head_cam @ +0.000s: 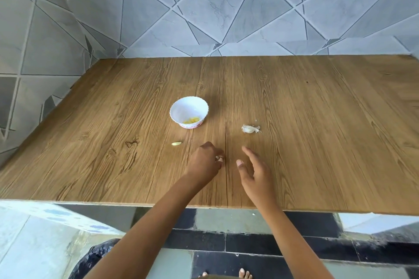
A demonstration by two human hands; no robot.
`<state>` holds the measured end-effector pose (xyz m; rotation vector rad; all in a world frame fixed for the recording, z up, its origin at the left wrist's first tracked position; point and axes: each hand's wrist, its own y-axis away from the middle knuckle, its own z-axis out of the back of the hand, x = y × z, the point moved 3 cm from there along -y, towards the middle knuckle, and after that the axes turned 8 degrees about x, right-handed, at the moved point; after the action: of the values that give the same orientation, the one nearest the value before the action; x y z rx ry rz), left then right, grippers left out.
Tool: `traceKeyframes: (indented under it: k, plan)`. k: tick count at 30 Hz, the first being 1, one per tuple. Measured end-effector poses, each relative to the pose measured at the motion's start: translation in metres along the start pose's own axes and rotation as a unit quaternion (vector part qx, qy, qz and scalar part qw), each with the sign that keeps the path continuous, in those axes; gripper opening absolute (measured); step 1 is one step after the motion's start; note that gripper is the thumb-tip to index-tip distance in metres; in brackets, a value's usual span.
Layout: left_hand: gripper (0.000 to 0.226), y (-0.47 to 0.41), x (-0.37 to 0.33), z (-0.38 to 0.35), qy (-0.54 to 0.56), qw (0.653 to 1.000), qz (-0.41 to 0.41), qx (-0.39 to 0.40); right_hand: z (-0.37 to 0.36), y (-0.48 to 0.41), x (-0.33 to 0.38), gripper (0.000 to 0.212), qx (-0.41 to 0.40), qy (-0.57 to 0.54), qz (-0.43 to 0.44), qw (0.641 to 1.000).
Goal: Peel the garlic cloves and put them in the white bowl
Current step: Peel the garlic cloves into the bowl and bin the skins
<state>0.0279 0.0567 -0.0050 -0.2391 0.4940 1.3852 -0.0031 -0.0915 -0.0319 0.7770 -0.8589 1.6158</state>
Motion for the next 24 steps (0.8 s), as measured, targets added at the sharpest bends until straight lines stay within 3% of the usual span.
traceKeyframes:
  k: [4,7,9,13,15,17,21,24]
  plan:
    - [0.022,-0.004,-0.005,-0.001,-0.068,0.997,-0.024,0.004,0.004,-0.002,0.003,0.037,0.015,-0.127,-0.040,0.991]
    - [0.018,-0.008,-0.007,0.002,-0.073,0.997,-0.023,0.015,0.005,-0.009,0.007,0.029,0.023,-0.298,-0.105,0.949]
    - [0.016,-0.010,-0.009,0.011,-0.033,0.999,-0.019,0.013,0.003,-0.014,0.010,0.027,0.032,-0.442,-0.168,0.881]
    - [0.015,-0.004,-0.022,0.041,0.169,0.983,-0.066,0.014,-0.005,-0.025,0.021,0.029,0.024,-0.668,-0.271,0.693]
    - [0.022,0.004,-0.038,0.042,0.169,0.975,-0.128,0.063,-0.009,-0.029,0.029,0.029,0.023,-0.704,-0.292,0.647]
    - [0.028,0.012,-0.049,0.034,0.128,0.977,-0.152,0.084,-0.013,-0.030,0.034,0.033,0.018,-0.717,-0.305,0.626]
    - [0.028,0.014,-0.045,0.033,0.127,0.981,-0.146,0.019,-0.016,-0.028,0.033,0.032,-0.010,-0.711,-0.315,0.628]
    - [0.027,0.014,-0.039,0.038,0.161,0.980,-0.116,-0.013,-0.019,-0.031,0.031,0.030,-0.008,-0.742,-0.300,0.599]
